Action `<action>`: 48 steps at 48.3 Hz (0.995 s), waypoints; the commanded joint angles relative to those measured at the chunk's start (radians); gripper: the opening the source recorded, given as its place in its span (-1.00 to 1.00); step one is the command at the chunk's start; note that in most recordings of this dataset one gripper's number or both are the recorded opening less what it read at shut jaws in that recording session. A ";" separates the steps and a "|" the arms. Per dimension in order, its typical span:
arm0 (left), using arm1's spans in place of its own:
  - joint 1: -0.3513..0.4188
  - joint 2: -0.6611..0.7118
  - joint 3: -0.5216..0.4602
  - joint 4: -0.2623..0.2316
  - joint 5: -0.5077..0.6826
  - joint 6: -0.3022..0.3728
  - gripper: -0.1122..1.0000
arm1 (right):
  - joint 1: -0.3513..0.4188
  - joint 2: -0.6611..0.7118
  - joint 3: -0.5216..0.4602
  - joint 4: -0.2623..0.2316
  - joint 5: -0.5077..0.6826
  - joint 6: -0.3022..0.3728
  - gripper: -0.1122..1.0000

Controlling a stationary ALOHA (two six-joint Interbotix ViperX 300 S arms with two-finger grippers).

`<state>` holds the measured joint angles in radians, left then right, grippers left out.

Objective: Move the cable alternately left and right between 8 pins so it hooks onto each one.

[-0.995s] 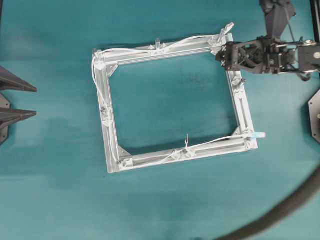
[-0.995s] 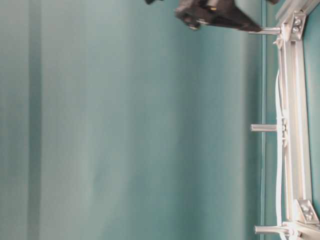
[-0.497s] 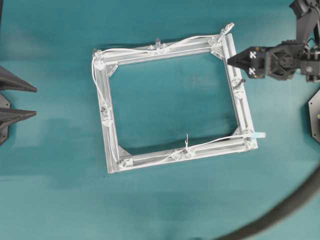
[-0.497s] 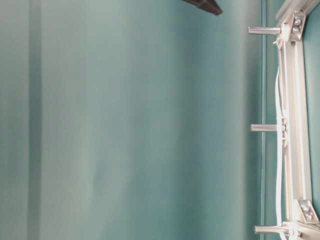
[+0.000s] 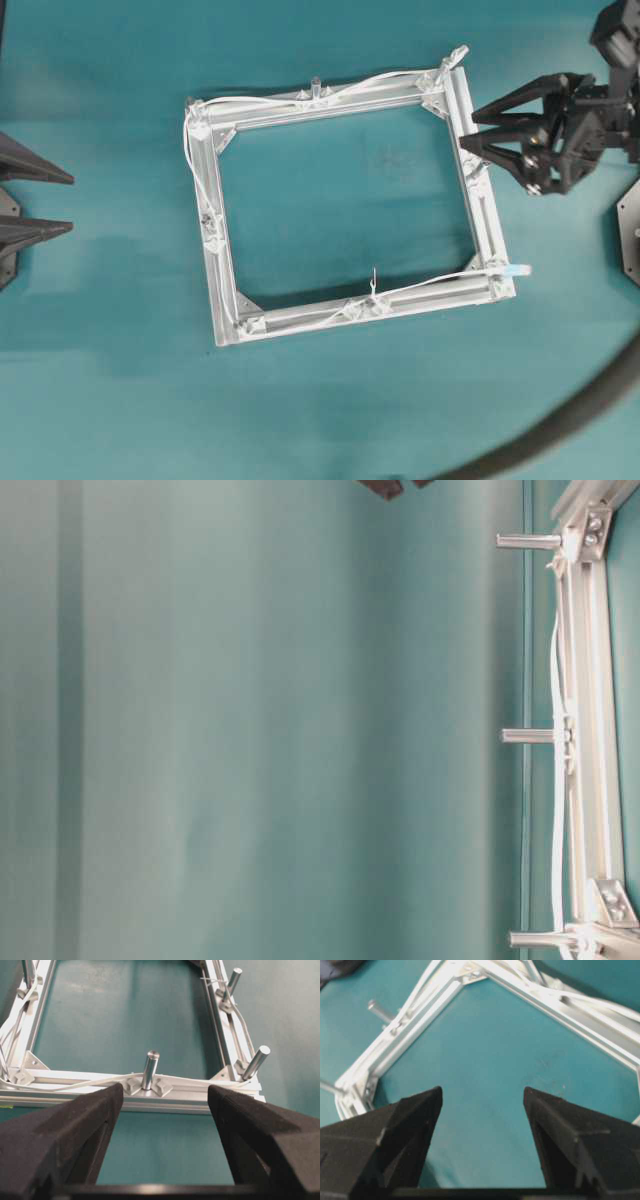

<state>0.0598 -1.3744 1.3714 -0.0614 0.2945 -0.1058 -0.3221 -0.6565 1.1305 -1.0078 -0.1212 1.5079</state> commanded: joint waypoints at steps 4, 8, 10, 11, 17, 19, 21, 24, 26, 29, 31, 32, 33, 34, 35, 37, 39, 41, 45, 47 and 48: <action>-0.003 0.008 -0.011 0.002 -0.006 -0.009 0.61 | 0.003 -0.051 0.021 -0.041 -0.092 -0.106 0.51; -0.003 0.009 -0.011 0.002 -0.006 -0.009 0.61 | 0.002 -0.081 0.048 -0.044 -0.161 -0.189 0.50; -0.002 0.009 -0.011 0.002 -0.006 -0.009 0.61 | 0.002 -0.100 0.066 -0.043 -0.199 -0.238 0.50; -0.003 0.009 -0.011 0.002 -0.006 -0.009 0.61 | 0.003 -0.109 0.074 -0.043 -0.209 -0.255 0.50; -0.003 0.009 -0.011 0.002 -0.006 -0.009 0.61 | 0.003 -0.167 0.112 -0.041 -0.242 -0.304 0.50; -0.003 0.009 -0.011 0.002 -0.006 -0.009 0.61 | 0.003 -0.190 0.127 -0.041 -0.241 -0.305 0.50; -0.003 0.009 -0.011 0.002 -0.006 -0.009 0.61 | 0.003 -0.215 0.141 -0.041 -0.239 -0.307 0.50; -0.003 0.009 -0.011 0.003 -0.006 -0.009 0.61 | 0.003 -0.258 0.167 -0.041 -0.238 -0.307 0.50; -0.003 0.009 -0.011 0.002 -0.006 -0.009 0.61 | 0.003 -0.285 0.183 -0.041 -0.238 -0.307 0.50; -0.003 0.009 -0.011 0.002 -0.006 -0.009 0.61 | 0.003 -0.324 0.204 -0.040 -0.242 -0.307 0.50; -0.003 0.009 -0.011 0.002 -0.006 -0.009 0.61 | 0.003 -0.347 0.218 -0.040 -0.242 -0.307 0.50; -0.003 0.009 -0.011 0.002 -0.006 -0.009 0.61 | 0.003 -0.359 0.224 -0.038 -0.242 -0.305 0.50; -0.003 0.009 -0.011 0.002 -0.006 -0.009 0.61 | 0.002 -0.370 0.230 -0.038 -0.244 -0.305 0.50; -0.003 0.008 -0.011 0.002 -0.006 -0.009 0.61 | 0.003 -0.380 0.236 -0.037 -0.244 -0.305 0.50; -0.002 0.009 -0.011 0.002 -0.006 -0.009 0.61 | 0.003 -0.390 0.241 -0.038 -0.242 -0.305 0.50; -0.002 0.008 -0.011 0.002 -0.006 -0.009 0.61 | 0.003 -0.407 0.252 -0.037 -0.244 -0.305 0.50; -0.003 0.009 -0.011 0.002 -0.006 -0.009 0.61 | 0.003 -0.422 0.261 -0.037 -0.244 -0.305 0.50; -0.003 0.009 -0.011 0.002 -0.005 -0.009 0.61 | 0.003 -0.431 0.265 -0.037 -0.242 -0.305 0.50; -0.003 0.009 -0.011 0.002 -0.006 -0.009 0.61 | 0.003 -0.440 0.275 -0.037 -0.244 -0.305 0.50; -0.003 0.009 -0.011 0.002 -0.006 -0.009 0.61 | 0.003 -0.440 0.276 -0.037 -0.244 -0.305 0.50; -0.002 0.009 -0.011 0.002 -0.006 -0.009 0.61 | 0.003 -0.440 0.276 -0.037 -0.244 -0.305 0.50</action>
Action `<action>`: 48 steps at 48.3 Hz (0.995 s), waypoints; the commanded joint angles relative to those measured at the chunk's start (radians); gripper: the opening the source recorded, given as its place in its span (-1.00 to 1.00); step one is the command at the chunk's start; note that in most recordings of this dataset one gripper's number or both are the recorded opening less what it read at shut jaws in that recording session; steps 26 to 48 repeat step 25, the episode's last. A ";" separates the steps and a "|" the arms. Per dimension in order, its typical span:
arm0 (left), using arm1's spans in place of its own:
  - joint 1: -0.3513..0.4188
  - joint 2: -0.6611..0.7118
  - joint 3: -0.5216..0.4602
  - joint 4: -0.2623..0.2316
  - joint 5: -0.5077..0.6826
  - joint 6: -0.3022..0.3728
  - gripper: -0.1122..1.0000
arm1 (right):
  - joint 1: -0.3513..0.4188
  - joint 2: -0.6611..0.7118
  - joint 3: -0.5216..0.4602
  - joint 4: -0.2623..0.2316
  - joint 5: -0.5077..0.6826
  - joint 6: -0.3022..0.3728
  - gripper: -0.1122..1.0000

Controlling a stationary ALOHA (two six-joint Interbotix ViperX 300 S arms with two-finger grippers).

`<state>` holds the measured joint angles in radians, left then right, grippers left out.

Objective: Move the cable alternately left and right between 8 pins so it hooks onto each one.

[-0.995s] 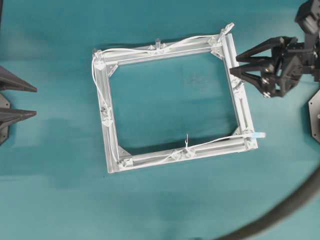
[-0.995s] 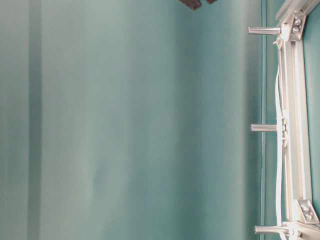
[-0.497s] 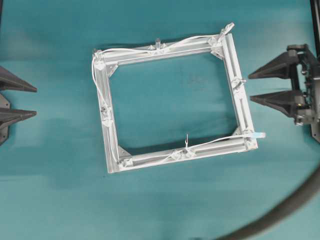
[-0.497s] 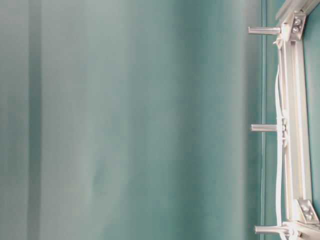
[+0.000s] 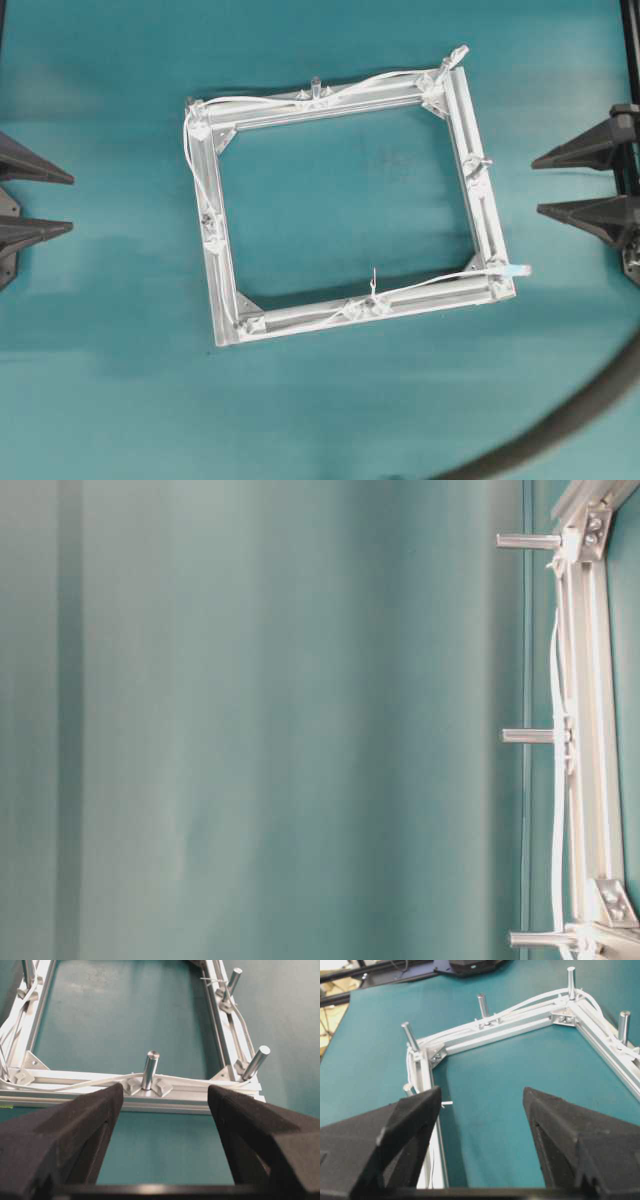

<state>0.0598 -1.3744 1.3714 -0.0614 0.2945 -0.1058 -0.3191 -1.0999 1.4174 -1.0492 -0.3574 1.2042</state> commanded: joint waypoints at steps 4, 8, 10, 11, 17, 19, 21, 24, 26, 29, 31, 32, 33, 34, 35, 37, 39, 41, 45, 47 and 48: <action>-0.003 0.009 -0.011 0.002 -0.006 -0.009 0.61 | 0.002 0.006 -0.009 0.005 -0.008 -0.002 0.50; -0.003 0.009 -0.011 0.002 -0.006 -0.009 0.61 | 0.000 0.008 -0.008 0.005 -0.005 -0.002 0.50; -0.003 0.008 -0.011 0.002 -0.006 -0.009 0.61 | 0.000 0.008 -0.008 0.005 -0.002 -0.003 0.51; -0.003 0.009 -0.011 0.002 -0.006 -0.009 0.61 | 0.002 0.008 -0.008 0.005 -0.002 -0.003 0.51; -0.003 0.009 -0.011 0.002 -0.005 -0.009 0.61 | 0.002 0.006 -0.006 0.005 0.000 -0.003 0.50; -0.003 0.009 -0.011 0.002 -0.006 -0.009 0.61 | 0.000 0.006 -0.003 0.005 0.000 -0.003 0.50; -0.002 0.009 -0.011 0.002 -0.006 -0.009 0.61 | 0.000 0.006 -0.002 0.005 0.002 -0.003 0.51; -0.003 0.009 -0.011 0.002 -0.006 -0.009 0.61 | 0.000 0.005 0.002 0.005 0.009 -0.003 0.50; -0.003 0.009 -0.011 0.002 -0.006 -0.009 0.61 | 0.000 0.003 0.002 0.005 0.012 -0.003 0.50; -0.003 0.009 -0.011 0.002 -0.006 -0.009 0.61 | 0.000 0.003 0.002 0.005 0.012 -0.003 0.50; -0.003 0.009 -0.011 0.002 -0.006 -0.009 0.61 | 0.000 0.003 0.002 0.005 0.012 -0.003 0.50; -0.003 0.009 -0.011 0.002 -0.006 -0.009 0.61 | 0.000 0.003 0.002 0.005 0.012 -0.003 0.50; -0.003 0.009 -0.011 0.002 -0.006 -0.009 0.61 | 0.000 0.003 0.002 0.005 0.012 -0.003 0.50; -0.003 0.009 -0.011 0.002 -0.006 -0.009 0.61 | 0.000 0.003 0.002 0.005 0.012 -0.003 0.50; -0.003 0.009 -0.011 0.002 -0.006 -0.009 0.61 | 0.000 0.003 0.002 0.005 0.012 -0.003 0.50; -0.003 0.009 -0.011 0.002 -0.006 -0.009 0.61 | 0.000 0.003 0.002 0.005 0.012 -0.003 0.50; -0.003 0.009 -0.011 0.002 -0.006 -0.009 0.61 | 0.000 0.003 0.002 0.005 0.012 -0.003 0.50; -0.003 0.009 -0.011 0.002 -0.006 -0.009 0.61 | 0.000 0.003 0.002 0.005 0.012 -0.003 0.50; -0.003 0.009 -0.011 0.002 -0.006 -0.009 0.61 | 0.000 0.003 0.002 0.005 0.012 -0.003 0.50; -0.003 0.009 -0.011 0.002 -0.006 -0.009 0.61 | 0.000 0.003 0.002 0.005 0.012 -0.003 0.50; -0.003 0.009 -0.011 0.002 -0.006 -0.009 0.61 | 0.000 0.003 0.002 0.005 0.012 -0.003 0.50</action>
